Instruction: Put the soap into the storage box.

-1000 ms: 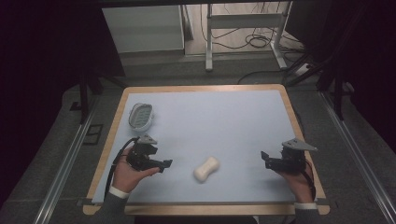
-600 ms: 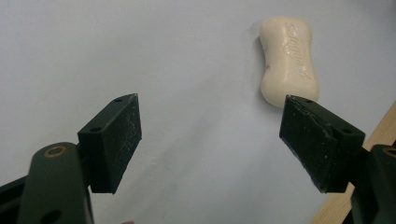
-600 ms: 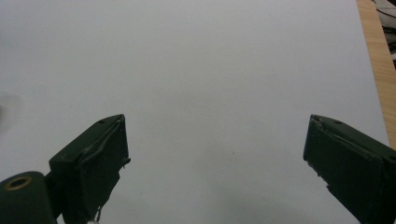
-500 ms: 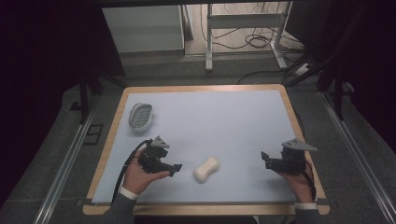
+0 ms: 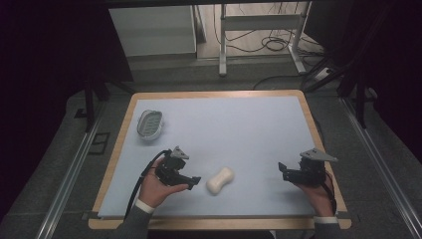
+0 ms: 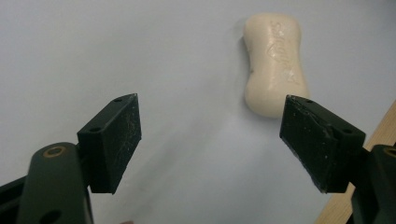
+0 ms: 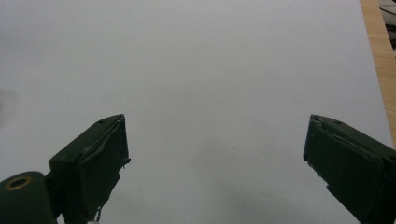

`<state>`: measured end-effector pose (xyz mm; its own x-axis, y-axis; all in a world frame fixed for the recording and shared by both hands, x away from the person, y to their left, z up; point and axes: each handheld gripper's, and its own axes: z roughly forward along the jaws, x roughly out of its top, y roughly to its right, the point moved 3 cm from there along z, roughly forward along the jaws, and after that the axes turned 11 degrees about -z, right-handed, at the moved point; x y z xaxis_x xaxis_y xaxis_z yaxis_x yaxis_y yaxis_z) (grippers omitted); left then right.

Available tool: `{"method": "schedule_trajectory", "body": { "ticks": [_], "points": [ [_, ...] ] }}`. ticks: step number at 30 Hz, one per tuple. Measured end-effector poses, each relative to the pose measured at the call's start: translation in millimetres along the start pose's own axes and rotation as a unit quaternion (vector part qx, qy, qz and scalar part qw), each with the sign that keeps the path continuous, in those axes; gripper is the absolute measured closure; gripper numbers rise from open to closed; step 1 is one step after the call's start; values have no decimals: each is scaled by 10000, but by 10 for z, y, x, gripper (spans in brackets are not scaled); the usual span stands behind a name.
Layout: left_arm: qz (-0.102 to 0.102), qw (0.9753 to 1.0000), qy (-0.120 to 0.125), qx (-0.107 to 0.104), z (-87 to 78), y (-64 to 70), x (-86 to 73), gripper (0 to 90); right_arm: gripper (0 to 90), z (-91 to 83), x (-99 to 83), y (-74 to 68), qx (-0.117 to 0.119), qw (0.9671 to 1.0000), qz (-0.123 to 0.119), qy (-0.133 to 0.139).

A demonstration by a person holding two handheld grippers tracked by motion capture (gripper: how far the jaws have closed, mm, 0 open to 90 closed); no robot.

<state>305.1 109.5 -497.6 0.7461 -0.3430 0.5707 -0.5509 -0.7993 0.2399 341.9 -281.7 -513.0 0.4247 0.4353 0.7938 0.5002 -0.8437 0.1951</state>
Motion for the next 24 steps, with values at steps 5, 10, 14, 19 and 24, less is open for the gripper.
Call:
{"method": "schedule_trajectory", "body": {
  "ticks": [5,10,14,19,24],
  "points": [
    [101,9999,-43,-1,62,94,66,213,64,1,2,-13,-2,10000,-11,-1],
    [165,9997,-153,88,169,167,102,202,64,8,-3,-17,9,10000,-25,-20],
    [233,9994,-251,54,250,234,115,200,64,7,-7,-7,-1,10000,-6,-20],
    [258,9991,-330,8,316,279,136,201,65,9,-12,-3,-1,10000,-4,-24],
    [264,9989,-377,-5,386,334,170,202,65,10,-15,0,-11,10000,-6,-36]
  ]
}}
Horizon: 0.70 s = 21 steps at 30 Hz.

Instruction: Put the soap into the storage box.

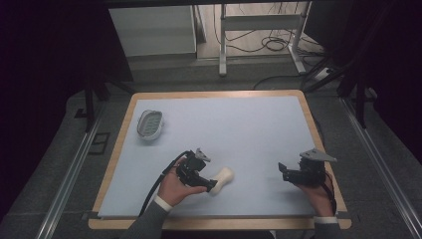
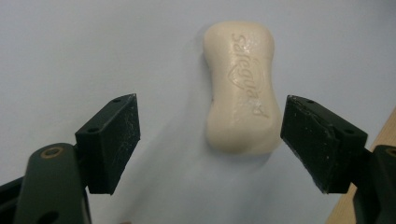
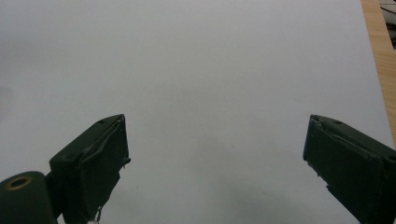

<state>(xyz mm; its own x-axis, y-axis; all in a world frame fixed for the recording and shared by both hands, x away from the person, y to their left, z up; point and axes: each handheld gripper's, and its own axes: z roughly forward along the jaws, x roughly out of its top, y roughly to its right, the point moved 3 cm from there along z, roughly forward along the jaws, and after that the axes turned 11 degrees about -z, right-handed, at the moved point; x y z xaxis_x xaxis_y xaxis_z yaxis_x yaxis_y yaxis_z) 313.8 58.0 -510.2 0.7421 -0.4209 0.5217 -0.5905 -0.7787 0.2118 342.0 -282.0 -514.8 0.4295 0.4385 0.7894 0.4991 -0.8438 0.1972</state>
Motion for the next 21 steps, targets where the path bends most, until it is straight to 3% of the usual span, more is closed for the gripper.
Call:
{"method": "schedule_trajectory", "body": {
  "ticks": [16,19,21],
  "points": [
    [148,9997,-211,33,222,161,137,216,65,-13,-13,28,-5,10000,31,17],
    [158,9993,-282,199,268,204,164,227,65,-11,-16,30,-5,10000,26,14],
    [173,9992,-305,201,293,234,180,236,65,-11,-17,26,5,10000,14,14]
  ]
}}
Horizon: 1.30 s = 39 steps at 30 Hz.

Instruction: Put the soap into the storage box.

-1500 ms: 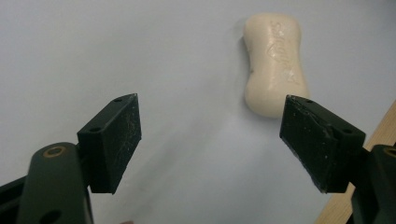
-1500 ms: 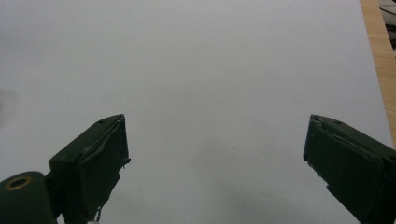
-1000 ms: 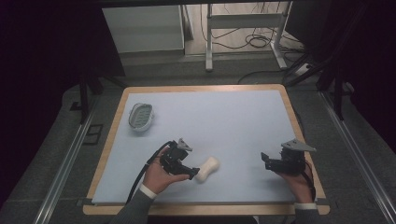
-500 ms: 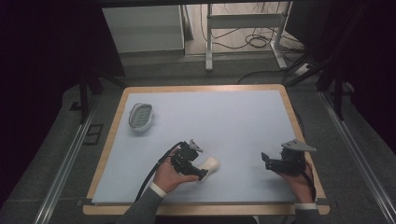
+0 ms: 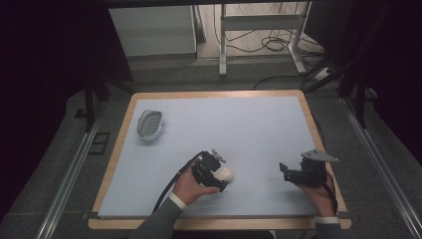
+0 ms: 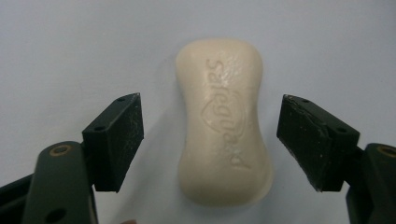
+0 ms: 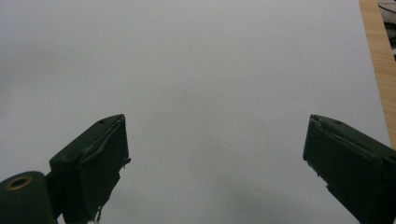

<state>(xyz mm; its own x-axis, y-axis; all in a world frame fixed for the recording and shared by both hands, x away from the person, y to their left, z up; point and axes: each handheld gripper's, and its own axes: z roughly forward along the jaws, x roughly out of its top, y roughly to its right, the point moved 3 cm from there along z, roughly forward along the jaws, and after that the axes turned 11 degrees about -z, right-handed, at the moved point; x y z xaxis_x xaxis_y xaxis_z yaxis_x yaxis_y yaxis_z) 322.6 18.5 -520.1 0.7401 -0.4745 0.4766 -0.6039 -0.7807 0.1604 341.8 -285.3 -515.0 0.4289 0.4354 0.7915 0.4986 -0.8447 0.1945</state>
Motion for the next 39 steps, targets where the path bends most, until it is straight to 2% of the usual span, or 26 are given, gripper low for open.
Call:
{"method": "schedule_trajectory", "body": {
  "ticks": [5,9,12,18,23,24,27,34,39],
  "points": [
    [65,9998,-149,67,78,60,40,250,65,1,-5,2,0,10000,-2,-9],
    [43,9996,-239,156,135,54,44,305,65,-1,-12,16,-13,10000,4,-17],
    [49,9995,-265,135,160,78,18,312,65,-1,-16,17,-12,10000,11,-20],
    [142,9989,-372,229,195,88,-36,338,65,-3,-20,27,-36,10000,12,-31],
    [128,9991,-355,185,194,97,-33,396,65,-2,-21,26,-42,10000,8,-39],
    [114,9992,-347,190,189,95,-30,441,65,0,-22,23,-40,10000,7,-50],
    [82,9993,-301,196,188,86,-28,486,65,2,-23,24,-41,10000,7,-56],
    [104,9995,-264,129,185,77,-33,492,65,-5,-25,33,-56,10000,14,-53],
    [192,9989,-420,45,156,19,-20,494,65,-16,-27,47,-80,10000,27,-45]
  ]
}}
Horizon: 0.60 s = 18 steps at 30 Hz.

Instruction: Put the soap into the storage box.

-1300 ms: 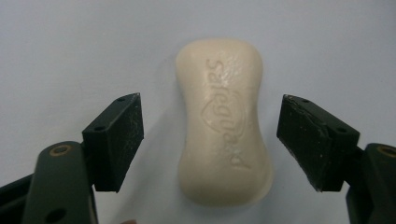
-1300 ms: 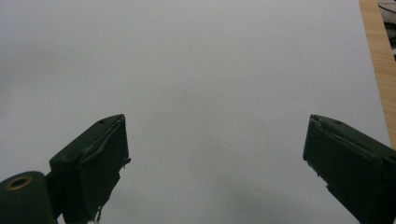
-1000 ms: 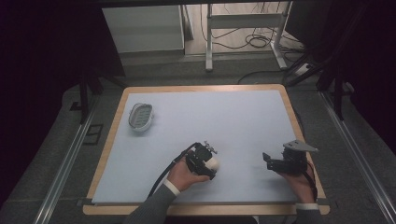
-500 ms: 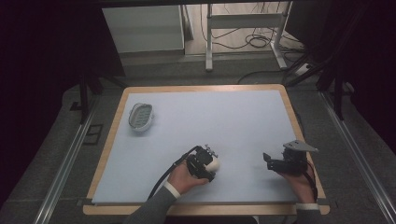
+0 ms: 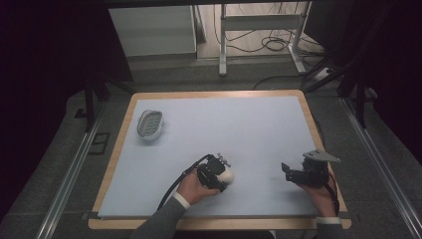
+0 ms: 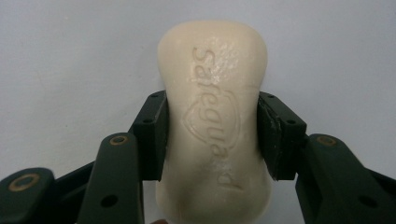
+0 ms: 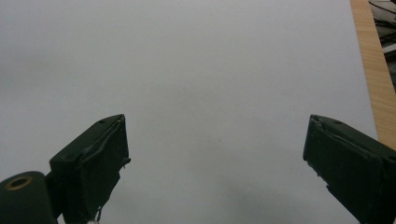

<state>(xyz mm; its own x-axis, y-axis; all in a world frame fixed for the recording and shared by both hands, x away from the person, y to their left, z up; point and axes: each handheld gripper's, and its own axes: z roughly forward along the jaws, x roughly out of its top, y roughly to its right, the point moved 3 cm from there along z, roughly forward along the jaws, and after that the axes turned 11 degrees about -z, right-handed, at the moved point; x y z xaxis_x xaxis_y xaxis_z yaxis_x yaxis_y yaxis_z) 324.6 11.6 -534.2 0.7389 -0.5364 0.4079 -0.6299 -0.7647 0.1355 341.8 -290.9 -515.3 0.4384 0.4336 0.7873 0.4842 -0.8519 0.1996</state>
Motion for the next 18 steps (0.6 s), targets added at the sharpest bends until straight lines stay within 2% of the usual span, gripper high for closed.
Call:
{"method": "schedule_trajectory", "body": {
  "ticks": [6,12,18],
  "points": [
    [-58,9999,79,-84,-96,-106,8,495,65,-7,-2,15,-25,10000,26,17],
    [-213,9989,355,-213,-232,-216,37,495,65,-7,-3,13,-22,10000,18,-1],
    [-316,9983,406,-285,-286,-312,38,495,65,-2,-12,20,-63,10000,-8,-34]
  ]
}}
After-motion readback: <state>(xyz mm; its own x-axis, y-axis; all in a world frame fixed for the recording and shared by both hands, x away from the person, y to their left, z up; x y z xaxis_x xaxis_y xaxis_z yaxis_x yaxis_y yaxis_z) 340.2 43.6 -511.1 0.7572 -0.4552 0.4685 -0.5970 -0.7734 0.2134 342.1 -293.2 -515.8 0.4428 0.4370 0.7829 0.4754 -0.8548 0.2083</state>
